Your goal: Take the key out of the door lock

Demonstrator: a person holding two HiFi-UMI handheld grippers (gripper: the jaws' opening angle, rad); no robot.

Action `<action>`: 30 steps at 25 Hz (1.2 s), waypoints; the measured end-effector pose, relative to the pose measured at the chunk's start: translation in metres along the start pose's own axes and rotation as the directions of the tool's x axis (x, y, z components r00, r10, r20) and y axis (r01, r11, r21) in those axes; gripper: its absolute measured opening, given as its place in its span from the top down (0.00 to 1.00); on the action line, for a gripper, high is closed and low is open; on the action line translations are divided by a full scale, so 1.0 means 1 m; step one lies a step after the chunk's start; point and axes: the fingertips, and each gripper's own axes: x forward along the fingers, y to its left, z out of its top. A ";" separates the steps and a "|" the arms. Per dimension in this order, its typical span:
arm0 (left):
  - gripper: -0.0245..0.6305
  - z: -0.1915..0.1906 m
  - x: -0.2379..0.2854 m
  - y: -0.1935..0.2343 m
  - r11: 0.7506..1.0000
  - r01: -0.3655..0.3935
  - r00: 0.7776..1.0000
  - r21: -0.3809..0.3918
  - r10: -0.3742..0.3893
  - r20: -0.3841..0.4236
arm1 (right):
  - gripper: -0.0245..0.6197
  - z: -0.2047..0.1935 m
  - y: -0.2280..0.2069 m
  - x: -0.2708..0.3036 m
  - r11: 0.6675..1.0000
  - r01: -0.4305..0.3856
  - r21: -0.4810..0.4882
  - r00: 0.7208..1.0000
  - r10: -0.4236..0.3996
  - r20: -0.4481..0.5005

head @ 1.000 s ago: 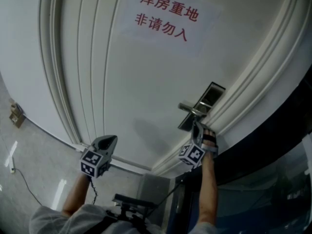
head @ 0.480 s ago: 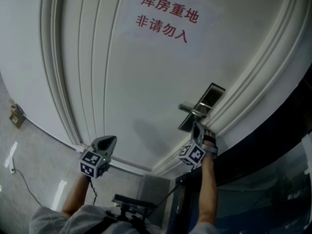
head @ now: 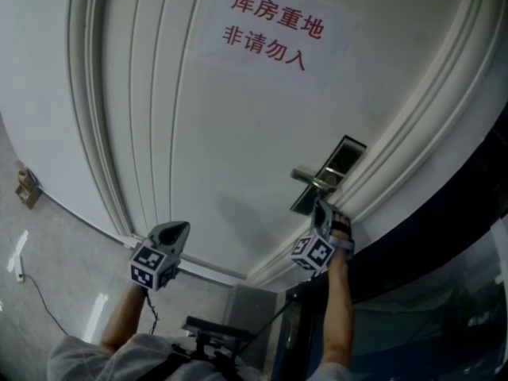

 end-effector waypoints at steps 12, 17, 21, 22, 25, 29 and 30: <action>0.97 -0.001 -0.003 -0.004 1.000 0.006 1.000 0.003 -0.006 -0.003 | 0.93 -0.002 0.000 0.000 0.999 0.022 -0.037 1.000 -0.022 0.004; 0.97 0.000 -0.006 -0.004 1.000 0.002 1.000 0.004 -0.002 0.002 | 0.93 -0.002 0.001 -0.003 0.999 0.026 -0.032 1.000 -0.025 0.017; 0.97 0.002 -0.007 -0.008 1.000 0.010 1.000 0.010 -0.010 0.005 | 0.93 0.000 0.004 -0.016 1.000 0.022 -0.007 0.999 -0.022 0.034; 0.97 0.001 -0.008 -0.010 1.000 0.013 1.000 0.012 -0.013 0.005 | 0.93 0.000 0.005 -0.019 1.000 0.025 0.000 0.999 -0.025 0.036; 0.97 0.001 -0.011 -0.016 1.000 0.025 1.000 0.017 -0.025 0.004 | 0.93 0.000 0.004 -0.036 0.998 0.040 0.046 0.998 -0.041 0.038; 0.97 0.003 -0.017 -0.023 0.999 0.044 0.999 0.024 -0.044 0.006 | 0.93 0.003 0.002 -0.063 0.992 0.057 0.117 0.996 -0.065 0.066; 0.97 0.004 -0.018 -0.024 0.998 0.050 0.999 0.024 -0.050 0.006 | 0.93 0.003 0.002 -0.071 0.986 0.056 0.156 0.995 -0.068 0.071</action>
